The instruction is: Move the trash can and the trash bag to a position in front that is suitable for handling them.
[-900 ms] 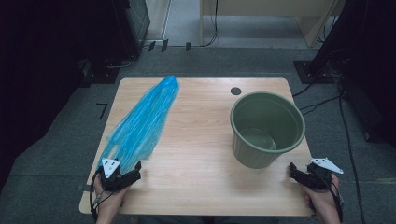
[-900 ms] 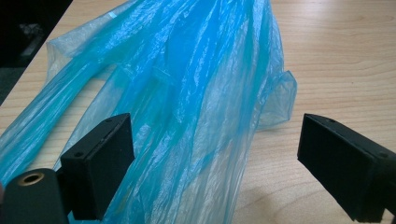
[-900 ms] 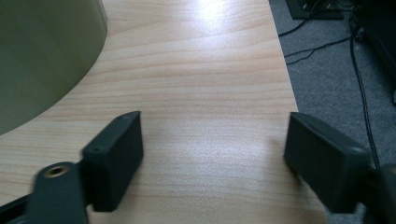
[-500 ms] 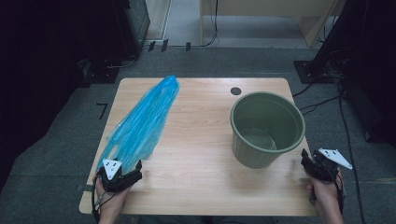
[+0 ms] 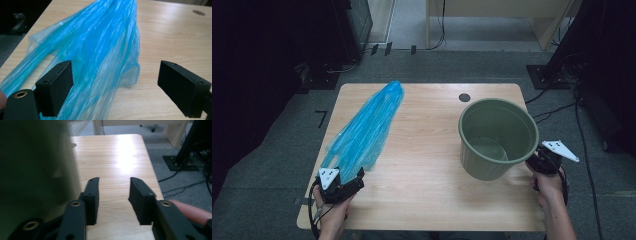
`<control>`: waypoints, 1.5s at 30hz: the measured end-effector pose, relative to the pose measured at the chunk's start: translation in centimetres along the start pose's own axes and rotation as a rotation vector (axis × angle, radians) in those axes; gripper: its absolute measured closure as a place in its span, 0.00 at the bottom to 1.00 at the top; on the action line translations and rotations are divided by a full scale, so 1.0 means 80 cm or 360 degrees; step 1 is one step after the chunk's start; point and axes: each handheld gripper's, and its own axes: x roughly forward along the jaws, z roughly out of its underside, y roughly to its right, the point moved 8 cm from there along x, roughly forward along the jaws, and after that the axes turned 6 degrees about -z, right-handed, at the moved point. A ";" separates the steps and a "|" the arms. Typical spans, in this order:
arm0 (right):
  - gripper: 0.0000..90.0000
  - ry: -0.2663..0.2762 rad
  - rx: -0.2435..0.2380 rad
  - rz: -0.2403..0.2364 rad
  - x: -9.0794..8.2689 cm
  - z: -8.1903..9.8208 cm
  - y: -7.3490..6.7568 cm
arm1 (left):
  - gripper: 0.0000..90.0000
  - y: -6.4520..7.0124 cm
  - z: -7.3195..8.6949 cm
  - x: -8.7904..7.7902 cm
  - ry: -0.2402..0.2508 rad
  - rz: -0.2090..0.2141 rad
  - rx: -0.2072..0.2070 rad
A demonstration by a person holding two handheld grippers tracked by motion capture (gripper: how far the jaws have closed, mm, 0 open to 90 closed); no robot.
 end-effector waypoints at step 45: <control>0.71 -0.0004 -0.0062 -0.0395 0.018 0.007 -0.134 | 0.64 0.135 -0.073 0.043 0.0048 0.0337 -0.0001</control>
